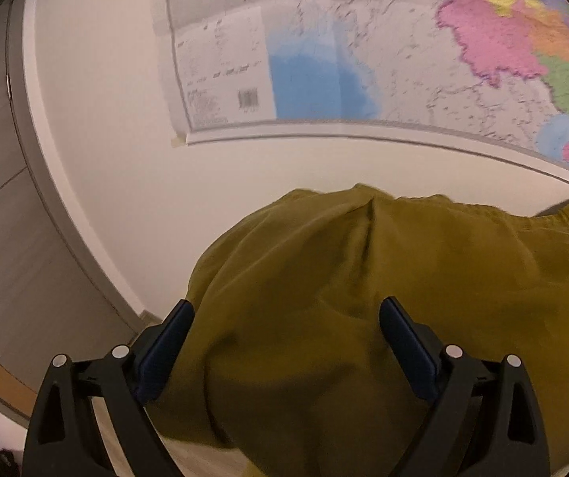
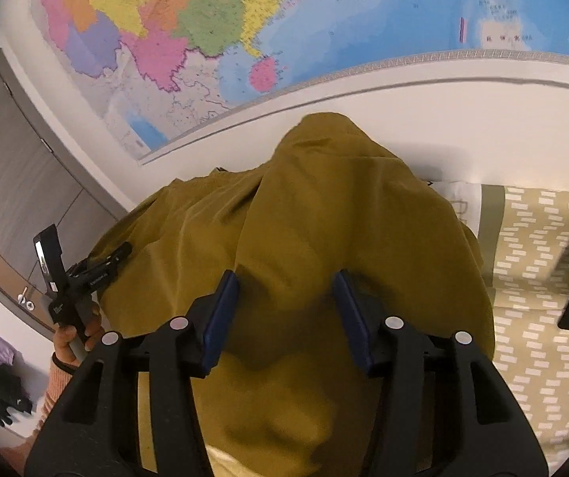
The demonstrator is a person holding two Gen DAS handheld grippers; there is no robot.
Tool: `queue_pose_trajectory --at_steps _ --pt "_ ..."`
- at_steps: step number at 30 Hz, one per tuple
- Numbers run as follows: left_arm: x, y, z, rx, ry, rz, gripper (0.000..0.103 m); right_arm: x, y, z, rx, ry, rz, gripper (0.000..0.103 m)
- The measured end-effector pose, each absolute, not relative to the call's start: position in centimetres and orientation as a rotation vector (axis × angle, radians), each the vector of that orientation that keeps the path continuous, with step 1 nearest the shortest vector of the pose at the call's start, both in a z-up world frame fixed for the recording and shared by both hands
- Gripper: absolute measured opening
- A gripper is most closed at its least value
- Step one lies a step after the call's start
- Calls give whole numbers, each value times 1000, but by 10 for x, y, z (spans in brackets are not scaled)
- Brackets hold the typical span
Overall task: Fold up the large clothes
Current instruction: 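Carry the folded jacket with both grippers toward the stack of clothes, then lower the jacket onto the cream and pink clothes stack with both grippers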
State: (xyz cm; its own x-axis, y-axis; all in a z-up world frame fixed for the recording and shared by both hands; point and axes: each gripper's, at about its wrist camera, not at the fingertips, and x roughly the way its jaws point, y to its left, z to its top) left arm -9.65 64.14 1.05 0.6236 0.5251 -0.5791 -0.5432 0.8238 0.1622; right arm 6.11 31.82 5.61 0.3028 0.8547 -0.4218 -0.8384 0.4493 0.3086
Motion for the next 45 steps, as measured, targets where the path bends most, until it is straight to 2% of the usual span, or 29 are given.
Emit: queue_pose_trajectory --at_steps 6,12,16,21,24,29,35,37,42,45 --pt "-109 618 26 7 595 580 92 28 307 67 -66 436 1096 60" --pt "-125 600 40 -13 534 497 93 -2 321 75 -165 324 1140 61" --pt "-123 587 41 19 520 438 93 -1 350 53 -264 392 1118 61" --pt "-103 585 7 4 634 383 93 -4 356 35 -327 383 1096 62" --pt "-102 592 -4 -33 638 385 94 -2 349 41 -318 423 1128 62" --pt "-100 593 9 -12 618 395 94 3 337 75 -220 365 1146 61" --pt "-68 613 35 -34 633 401 94 40 384 99 -169 397 1088 58" --pt "-52 621 36 -52 660 396 94 52 400 94 -167 433 1074 57" --pt "-11 640 7 -71 869 446 88 76 419 61 -246 537 1013 53" --pt "-12 637 4 -50 875 453 88 77 411 59 -222 557 1030 53"
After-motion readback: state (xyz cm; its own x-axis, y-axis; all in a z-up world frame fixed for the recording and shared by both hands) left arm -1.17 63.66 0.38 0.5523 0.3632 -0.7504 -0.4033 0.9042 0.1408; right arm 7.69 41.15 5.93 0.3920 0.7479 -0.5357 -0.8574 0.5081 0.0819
